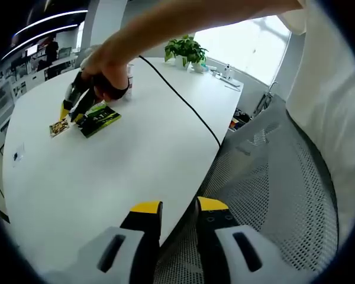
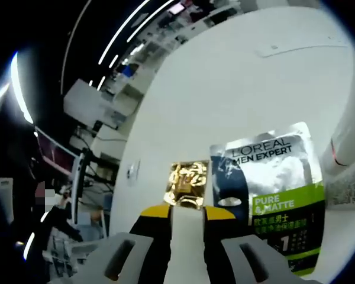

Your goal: Arrange the skincare products in the storage area until every visible bottle or jar stands upright without overlapping.

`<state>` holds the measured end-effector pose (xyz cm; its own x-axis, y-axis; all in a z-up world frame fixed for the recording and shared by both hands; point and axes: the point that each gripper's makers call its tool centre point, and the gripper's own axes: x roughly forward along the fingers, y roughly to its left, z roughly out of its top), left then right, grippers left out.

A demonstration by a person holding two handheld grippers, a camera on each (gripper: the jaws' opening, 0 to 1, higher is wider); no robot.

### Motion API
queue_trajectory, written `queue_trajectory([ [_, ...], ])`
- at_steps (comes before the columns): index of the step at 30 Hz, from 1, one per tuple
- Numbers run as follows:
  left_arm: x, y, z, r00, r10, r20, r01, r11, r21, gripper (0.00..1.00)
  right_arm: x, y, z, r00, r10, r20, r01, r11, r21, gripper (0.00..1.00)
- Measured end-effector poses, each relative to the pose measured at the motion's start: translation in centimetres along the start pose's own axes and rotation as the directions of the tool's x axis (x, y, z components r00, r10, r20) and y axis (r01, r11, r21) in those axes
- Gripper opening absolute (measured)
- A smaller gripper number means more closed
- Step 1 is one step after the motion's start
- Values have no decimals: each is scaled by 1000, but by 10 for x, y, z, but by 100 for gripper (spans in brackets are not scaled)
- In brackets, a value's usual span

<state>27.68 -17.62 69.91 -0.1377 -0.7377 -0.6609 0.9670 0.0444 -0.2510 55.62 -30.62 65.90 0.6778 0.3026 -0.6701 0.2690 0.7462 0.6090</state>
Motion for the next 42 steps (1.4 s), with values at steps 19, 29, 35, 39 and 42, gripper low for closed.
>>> queue_trajectory([
  [19,0,3,0,1000,14,0,-14,1000,4,23,-87,58,-85,977,208,-34,-204,891,-406,21],
  [29,-5,7,3,999,-30,28,34,987,-158,31,-166,9,-134,986,151,-70,-165,839,-518,24],
  [35,-16,29,23,992,-37,124,62,978,-199,42,-209,-30,-160,994,75,-82,-107,833,-543,23],
  [39,-35,39,60,954,-123,272,194,947,-255,22,-225,-40,-179,991,71,-110,-120,835,-538,23],
  [42,-60,55,106,854,-131,504,320,896,-308,12,-234,-50,-194,991,34,-129,-103,810,-577,23],
])
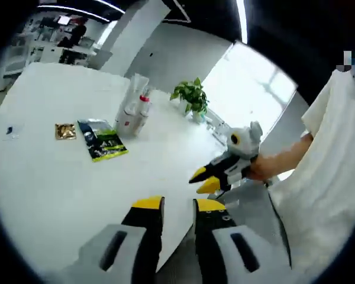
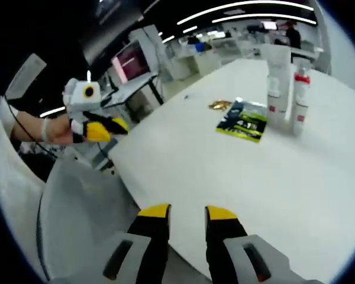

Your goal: Arrange the skincare products in the storage area until every visible bottle or jar stands upright without overlapping.

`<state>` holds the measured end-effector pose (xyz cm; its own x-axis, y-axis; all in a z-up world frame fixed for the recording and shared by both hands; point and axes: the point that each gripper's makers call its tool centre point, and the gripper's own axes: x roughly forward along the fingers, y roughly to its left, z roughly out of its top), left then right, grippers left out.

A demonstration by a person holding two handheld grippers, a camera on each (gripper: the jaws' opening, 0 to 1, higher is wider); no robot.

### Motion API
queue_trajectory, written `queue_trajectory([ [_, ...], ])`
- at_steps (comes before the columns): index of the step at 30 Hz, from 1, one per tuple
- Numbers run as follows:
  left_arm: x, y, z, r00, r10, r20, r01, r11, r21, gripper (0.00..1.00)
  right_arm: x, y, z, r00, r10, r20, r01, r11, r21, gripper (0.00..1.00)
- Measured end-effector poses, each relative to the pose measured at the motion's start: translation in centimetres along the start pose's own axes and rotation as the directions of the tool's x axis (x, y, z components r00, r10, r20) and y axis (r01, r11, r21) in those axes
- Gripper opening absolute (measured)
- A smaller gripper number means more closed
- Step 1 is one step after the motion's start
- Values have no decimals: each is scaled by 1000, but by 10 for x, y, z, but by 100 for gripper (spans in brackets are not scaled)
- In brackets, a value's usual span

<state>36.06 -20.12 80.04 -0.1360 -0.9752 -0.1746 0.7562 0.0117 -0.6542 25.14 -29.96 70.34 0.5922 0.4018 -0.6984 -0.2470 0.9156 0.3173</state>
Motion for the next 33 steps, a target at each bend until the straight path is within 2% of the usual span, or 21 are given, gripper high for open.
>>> queue_trajectory([
  [1,-2,3,19,997,6,79,-4,1000,-22,10,-2,4,-4,1000,0,-4,0,1000,-11,23],
  [3,-5,0,45,982,-38,184,54,996,-78,7,-4,10,-10,1000,4,-9,-4,1000,-15,24],
  [5,-6,4,56,974,-37,225,65,990,-122,0,-4,18,-11,1000,20,5,-20,1000,3,25],
  [6,-7,11,61,968,0,249,41,986,-159,0,-3,23,-11,1000,27,2,-27,999,-18,24],
  [7,-10,8,72,948,-42,315,96,983,-157,0,-3,23,-10,1000,24,-8,-25,996,-84,23],
  [8,-12,11,79,930,-41,366,114,977,-182,0,-4,24,-5,1000,8,6,-8,991,-137,22],
  [9,-18,19,87,908,-11,419,115,968,-223,0,-5,27,-2,1000,13,19,-10,989,-147,21],
  [10,-21,27,88,902,28,431,91,964,-252,0,-7,30,-2,1000,20,22,-17,990,-142,20],
  [13,-32,39,103,858,55,511,77,969,-233,0,-13,30,-4,1000,9,17,-6,984,-179,20],
  [14,-34,35,111,839,17,544,136,962,-238,0,-16,31,-3,1000,6,20,-2,983,-181,20],
  [15,-36,20,118,818,-79,570,219,959,-180,0,-18,31,-2,999,9,31,-3,985,-174,20],
  [16,-37,22,120,822,-61,566,204,960,-193,0,-21,34,-1,999,15,43,-9,989,-147,21],
  [18,-35,28,123,828,-20,560,159,967,-200,0,-25,37,1,998,0,60,10,985,-172,23],
  [21,-31,32,128,825,-34,565,188,958,-216,3,-27,34,0,998,-37,60,51,963,-265,23],
  [22,-30,45,130,829,25,559,139,959,-248,8,-27,33,-1,997,-50,57,64,959,-275,23],
  [25,-24,63,124,863,89,498,44,967,-249,15,-23,34,0,995,-77,69,96,936,-339,22],
  [28,-21,85,115,899,154,410,-58,970,-236,3,-21,35,-1,994,-91,63,108,906,-409,20],
  [29,-21,92,112,909,179,377,-115,976,-186,1,-19,38,-2,994,-89,59,106,891,-441,20],
  [30,-21,97,110,913,203,355,-154,975,-162,3,-17,39,-3,995,-88,53,102,886,-452,20],
  [32,-20,112,101,928,263,264,-229,961,-153,15,-15,42,-5,995,-87,47,99,876,-473,21],
  [33,-20,120,98,933,286,218,-268,957,-107,18,-15,43,-6,995,-86,45,97,872,-479,21],
])
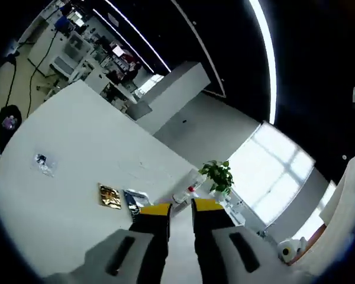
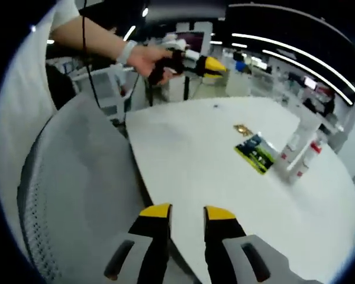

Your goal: Arrange the skincare products in the storage area until every visible bottle or jar stands upright without overlapping.

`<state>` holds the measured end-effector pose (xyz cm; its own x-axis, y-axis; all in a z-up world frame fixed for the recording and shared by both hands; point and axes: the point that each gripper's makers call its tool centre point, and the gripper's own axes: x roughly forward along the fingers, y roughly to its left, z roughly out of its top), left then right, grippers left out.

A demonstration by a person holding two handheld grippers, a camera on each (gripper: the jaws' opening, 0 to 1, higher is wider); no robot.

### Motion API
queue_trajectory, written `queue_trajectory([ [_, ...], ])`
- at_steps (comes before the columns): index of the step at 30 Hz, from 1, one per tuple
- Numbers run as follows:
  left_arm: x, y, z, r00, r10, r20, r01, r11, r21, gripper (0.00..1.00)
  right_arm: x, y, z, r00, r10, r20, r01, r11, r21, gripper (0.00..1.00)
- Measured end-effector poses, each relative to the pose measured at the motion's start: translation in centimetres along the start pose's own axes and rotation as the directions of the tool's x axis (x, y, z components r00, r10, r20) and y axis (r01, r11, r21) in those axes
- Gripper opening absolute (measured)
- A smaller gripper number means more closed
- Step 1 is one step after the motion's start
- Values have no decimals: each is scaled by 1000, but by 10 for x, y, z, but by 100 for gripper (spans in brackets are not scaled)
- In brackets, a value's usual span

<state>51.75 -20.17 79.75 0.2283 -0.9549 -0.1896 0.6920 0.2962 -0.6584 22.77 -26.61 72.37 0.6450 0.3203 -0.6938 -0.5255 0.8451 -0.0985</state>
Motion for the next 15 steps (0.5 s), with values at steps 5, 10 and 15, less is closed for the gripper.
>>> queue_trajectory([
  [5,0,50,-11,950,201,-239,-108,930,351,16,1,-4,-1,1000,-10,-7,10,1000,-2,27],
  [10,-4,92,-5,870,386,-307,-165,815,555,32,2,-3,2,1000,-8,1,8,1000,-16,26],
  [15,-12,138,-8,736,567,-370,-75,611,788,38,6,-2,-5,1000,-4,-29,4,1000,-20,29],
])
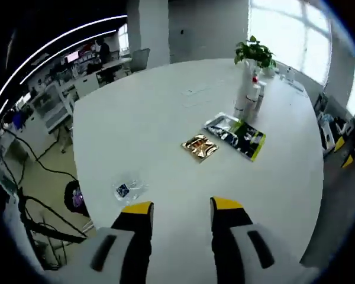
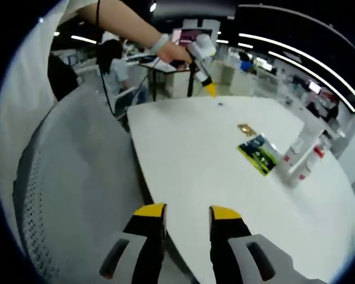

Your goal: Arrange the skincare products in the storage area until every visible bottle or jar stands upright without overlapping.

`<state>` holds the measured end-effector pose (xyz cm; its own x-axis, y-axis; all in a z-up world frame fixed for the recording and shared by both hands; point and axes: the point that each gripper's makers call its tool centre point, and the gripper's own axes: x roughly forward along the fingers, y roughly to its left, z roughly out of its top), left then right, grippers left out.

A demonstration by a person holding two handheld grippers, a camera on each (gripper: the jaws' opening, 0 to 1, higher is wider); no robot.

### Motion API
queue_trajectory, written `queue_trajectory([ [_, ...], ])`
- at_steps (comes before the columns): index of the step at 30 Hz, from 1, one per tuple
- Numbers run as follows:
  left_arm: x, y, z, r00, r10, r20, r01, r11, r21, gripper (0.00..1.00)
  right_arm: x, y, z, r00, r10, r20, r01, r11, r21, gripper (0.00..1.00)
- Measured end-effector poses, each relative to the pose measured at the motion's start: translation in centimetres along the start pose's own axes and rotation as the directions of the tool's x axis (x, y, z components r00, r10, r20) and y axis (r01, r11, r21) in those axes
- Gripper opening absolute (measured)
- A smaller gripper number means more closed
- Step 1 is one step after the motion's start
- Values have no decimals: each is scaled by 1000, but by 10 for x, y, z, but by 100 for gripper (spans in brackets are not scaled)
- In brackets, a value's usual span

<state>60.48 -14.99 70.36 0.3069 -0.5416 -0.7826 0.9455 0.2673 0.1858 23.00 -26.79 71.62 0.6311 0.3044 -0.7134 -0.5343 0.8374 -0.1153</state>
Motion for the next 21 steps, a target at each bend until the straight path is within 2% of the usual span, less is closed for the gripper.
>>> queue_trajectory([
  [2,5,6,-9,997,7,-73,1,995,100,30,2,-1,-2,1000,-2,-12,2,1000,8,32],
  [3,10,5,-9,997,-15,-80,27,989,147,28,2,-1,-3,1000,-3,-19,3,1000,10,33],
  [5,16,14,-7,997,9,-82,2,991,133,35,2,0,-4,1000,-1,-22,1,1000,7,34],
  [8,27,29,-3,997,8,-80,1,994,114,49,3,1,-5,1000,4,-28,-4,1000,4,33],
  [10,33,40,0,996,27,-87,-11,984,179,56,4,1,-5,1000,3,-29,-3,1000,9,34],
  [12,41,48,3,996,38,-78,-24,984,179,64,3,0,-4,1000,-1,-20,1,1000,17,35],
  [14,50,46,5,997,0,-73,13,984,176,72,4,0,-6,1000,0,-26,1,1000,19,35],
  [15,55,46,3,996,-19,-91,35,983,181,74,4,-1,-6,1000,-3,-30,4,1000,18,35],
  [17,61,45,-3,989,-51,-141,84,968,238,73,4,-3,-7,999,-8,-32,9,1000,26,35],
  [19,67,48,-1,988,-64,-143,102,956,275,73,4,-4,-8,999,-9,-35,10,999,37,35],
  [21,72,51,-2,985,-68,-157,110,955,277,77,5,-3,-8,999,-5,-36,7,999,43,34],
])
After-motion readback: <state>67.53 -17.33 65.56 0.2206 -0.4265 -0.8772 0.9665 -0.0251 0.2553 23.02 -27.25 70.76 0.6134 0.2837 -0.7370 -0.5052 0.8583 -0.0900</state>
